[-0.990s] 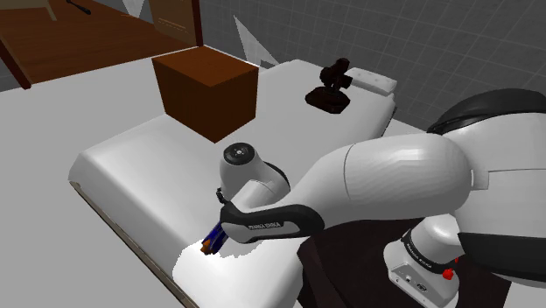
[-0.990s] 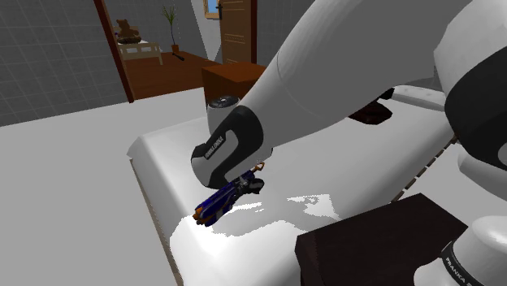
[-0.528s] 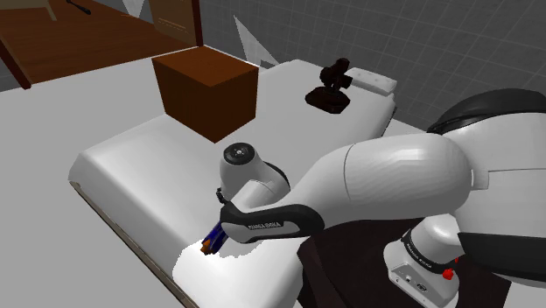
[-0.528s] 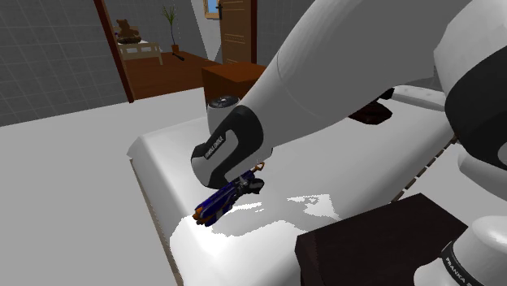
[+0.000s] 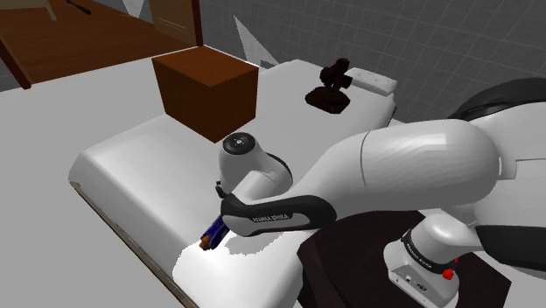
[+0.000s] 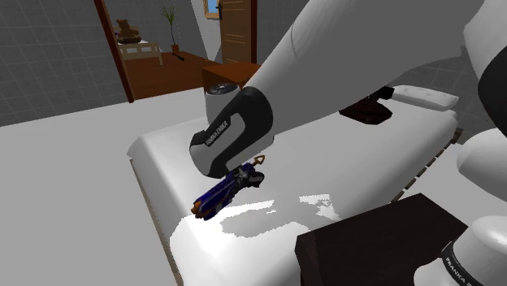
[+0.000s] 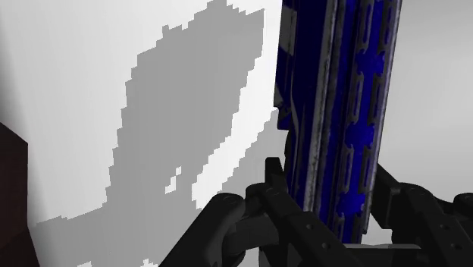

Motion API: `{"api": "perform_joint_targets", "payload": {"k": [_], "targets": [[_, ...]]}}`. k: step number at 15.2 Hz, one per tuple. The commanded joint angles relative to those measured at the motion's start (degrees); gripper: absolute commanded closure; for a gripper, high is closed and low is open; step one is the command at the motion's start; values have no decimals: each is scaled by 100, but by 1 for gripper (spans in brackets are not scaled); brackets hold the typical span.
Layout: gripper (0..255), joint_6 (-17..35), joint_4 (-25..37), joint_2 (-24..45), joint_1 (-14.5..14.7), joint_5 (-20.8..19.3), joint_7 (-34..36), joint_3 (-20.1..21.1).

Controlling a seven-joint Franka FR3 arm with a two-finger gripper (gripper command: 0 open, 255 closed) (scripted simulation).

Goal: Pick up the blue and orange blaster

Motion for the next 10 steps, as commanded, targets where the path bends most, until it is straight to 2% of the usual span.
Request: {"api": "perform_joint_targets", "payload": {"k": [1,8,10], "targets": [[255,-101,-14,105,116,-116,57,-155],[255,-453,-16,430,506,-499,246,-669],[255,-461,-16,437,515,-507,250,-681]]}}
